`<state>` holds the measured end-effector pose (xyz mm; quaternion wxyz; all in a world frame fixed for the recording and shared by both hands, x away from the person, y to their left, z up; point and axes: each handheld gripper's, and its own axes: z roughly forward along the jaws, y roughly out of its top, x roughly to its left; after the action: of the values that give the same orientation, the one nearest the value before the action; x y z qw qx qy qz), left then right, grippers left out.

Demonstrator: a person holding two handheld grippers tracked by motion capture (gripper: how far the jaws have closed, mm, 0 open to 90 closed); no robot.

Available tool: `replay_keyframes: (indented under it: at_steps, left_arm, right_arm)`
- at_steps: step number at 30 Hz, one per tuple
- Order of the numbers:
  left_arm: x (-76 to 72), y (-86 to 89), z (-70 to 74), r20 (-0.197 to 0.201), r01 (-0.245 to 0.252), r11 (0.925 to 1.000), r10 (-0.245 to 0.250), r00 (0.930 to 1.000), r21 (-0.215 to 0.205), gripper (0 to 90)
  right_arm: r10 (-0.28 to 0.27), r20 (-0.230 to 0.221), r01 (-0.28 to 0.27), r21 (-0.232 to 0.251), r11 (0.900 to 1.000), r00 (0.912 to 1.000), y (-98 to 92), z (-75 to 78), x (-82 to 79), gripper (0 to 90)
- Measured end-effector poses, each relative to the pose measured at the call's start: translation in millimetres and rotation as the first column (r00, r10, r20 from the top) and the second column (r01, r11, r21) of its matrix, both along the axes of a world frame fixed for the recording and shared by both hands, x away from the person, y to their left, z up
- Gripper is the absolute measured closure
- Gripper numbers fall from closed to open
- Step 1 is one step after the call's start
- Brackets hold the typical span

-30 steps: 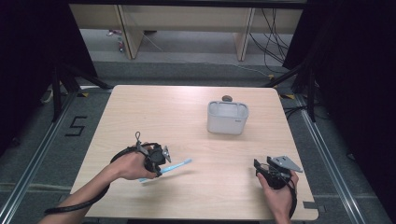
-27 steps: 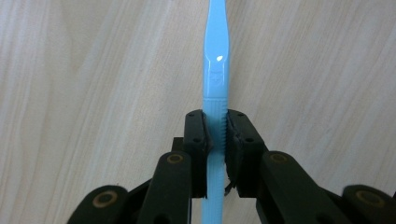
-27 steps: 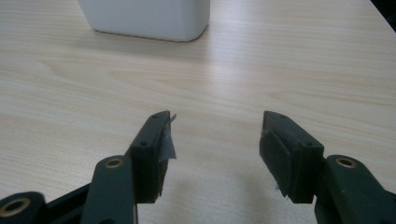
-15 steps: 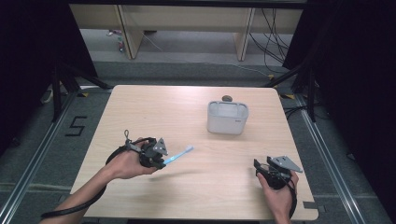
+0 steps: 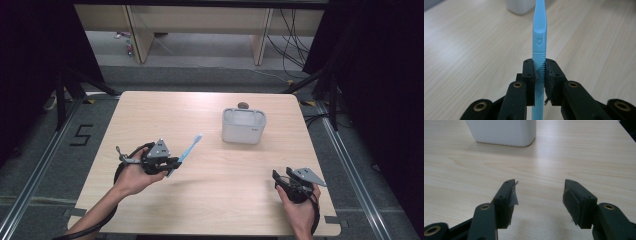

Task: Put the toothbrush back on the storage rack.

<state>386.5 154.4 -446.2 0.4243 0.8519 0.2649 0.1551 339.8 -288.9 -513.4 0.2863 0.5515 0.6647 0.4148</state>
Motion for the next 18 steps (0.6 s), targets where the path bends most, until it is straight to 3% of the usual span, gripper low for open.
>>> replay_keyframes:
  at_steps: [1,3,6,8,9,12,13,17,18]
  left_arm:
    - [-3.4,0.6,-2.8,0.042,-0.020,0.9975,0.023,0.9989,-0.067,78.8]
    - [-5.8,1.9,-3.6,0.058,-0.025,0.9968,0.029,0.9979,-0.076,78.7]
    - [-10.1,3.5,-10.0,0.101,-0.036,0.9867,0.052,0.9936,-0.159,78.7]
    - [-11.3,4.0,-11.5,0.098,-0.043,0.9855,0.060,0.9934,-0.164,78.7]
    - [-12.5,4.2,-14.0,0.108,-0.051,0.9818,0.071,0.9916,-0.183,78.8]
    - [-16.2,5.1,-18.5,0.129,-0.071,0.9731,0.101,0.9866,-0.219,78.8]
    - [-16.3,5.0,-20.1,0.133,-0.065,0.9701,0.099,0.9861,-0.234,78.8]
    - [-19.4,5.9,-21.8,0.150,-0.080,0.9627,0.122,0.9811,-0.258,78.8]
    - [-19.1,5.9,-23.4,0.158,-0.073,0.9569,0.121,0.9800,-0.281,78.8]
  right_arm:
    - [0.009,0.005,-0.009,-0.009,1.000,0.9999,-0.3,-0.2,0.1,44.8]
    - [0.012,0.018,-0.012,-0.009,1.000,0.9998,0.3,-0.3,0.2,45.0]
    - [0.007,0.024,-0.006,-0.022,1.000,0.9997,2.3,0.7,-0.7,45.4]
    - [0.014,0.036,-0.013,-0.032,0.999,0.9993,1.9,0.3,-0.3,45.4]
    - [0.019,0.025,-0.019,-0.005,1.000,0.9995,3.6,0.6,-1.3,45.2]
    - [0.007,0.030,-0.007,-0.011,1.000,0.9995,3.9,0.6,-2.3,45.1]
    - [0.019,0.071,-0.017,-0.026,1.000,0.9973,2.5,0.6,-1.3,45.0]
    - [0.024,0.079,-0.023,-0.021,1.000,0.9966,3.6,0.3,-1.6,45.0]
    - [0.007,0.068,-0.008,0.014,1.000,0.9977,7.0,-0.1,-2.6,45.0]
